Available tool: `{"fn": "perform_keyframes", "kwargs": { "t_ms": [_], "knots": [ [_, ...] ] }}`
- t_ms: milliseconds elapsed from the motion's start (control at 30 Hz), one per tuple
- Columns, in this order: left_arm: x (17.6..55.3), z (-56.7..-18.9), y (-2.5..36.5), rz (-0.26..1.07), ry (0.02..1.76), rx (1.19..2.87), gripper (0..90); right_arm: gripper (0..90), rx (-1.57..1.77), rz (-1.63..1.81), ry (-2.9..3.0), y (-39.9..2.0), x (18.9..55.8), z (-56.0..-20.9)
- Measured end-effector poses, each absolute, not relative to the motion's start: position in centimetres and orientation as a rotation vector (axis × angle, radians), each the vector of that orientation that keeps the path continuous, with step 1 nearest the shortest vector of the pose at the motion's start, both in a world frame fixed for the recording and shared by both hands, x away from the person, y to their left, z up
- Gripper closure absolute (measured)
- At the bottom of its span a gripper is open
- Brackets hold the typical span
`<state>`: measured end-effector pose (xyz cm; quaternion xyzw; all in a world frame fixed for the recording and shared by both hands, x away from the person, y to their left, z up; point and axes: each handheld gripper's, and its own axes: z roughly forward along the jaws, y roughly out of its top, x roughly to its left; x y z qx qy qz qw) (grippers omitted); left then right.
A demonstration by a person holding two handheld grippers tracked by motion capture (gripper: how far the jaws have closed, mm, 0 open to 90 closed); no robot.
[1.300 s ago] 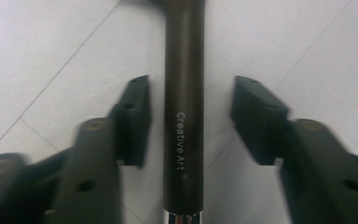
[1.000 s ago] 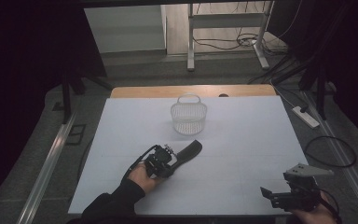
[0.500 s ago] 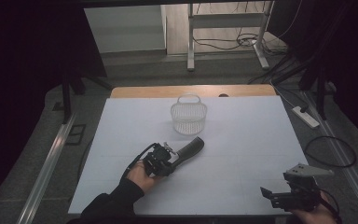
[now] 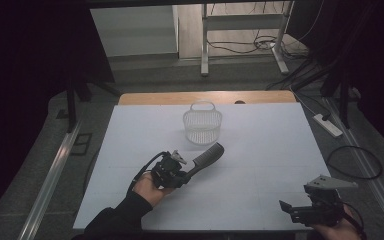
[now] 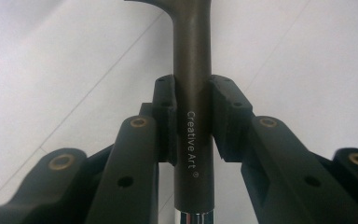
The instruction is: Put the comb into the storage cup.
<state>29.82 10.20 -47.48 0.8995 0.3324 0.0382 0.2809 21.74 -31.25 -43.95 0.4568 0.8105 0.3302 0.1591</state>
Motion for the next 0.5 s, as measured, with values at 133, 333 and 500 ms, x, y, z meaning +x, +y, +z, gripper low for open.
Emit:
{"fn": "perform_keyframes", "kwargs": {
  "t_ms": [133, 333, 500],
  "knots": [
    [29.7, -47.1, 10.7, 0.107, 0.865, 2.394, 72.6, 3.3, 1.303, 0.941, 2.318, -31.2, 21.7, -43.9],
    [29.4, -46.6, 11.2, 0.121, 0.85, 2.357, 72.6, 3.4, 1.3, 0.94, 2.318, -31.2, 21.7, -43.9],
    [29.0, -46.0, 11.5, 0.128, 0.829, 2.335, 72.6, 3.4, 1.295, 0.941, 2.316, -31.2, 21.7, -43.9]
  ]
}}
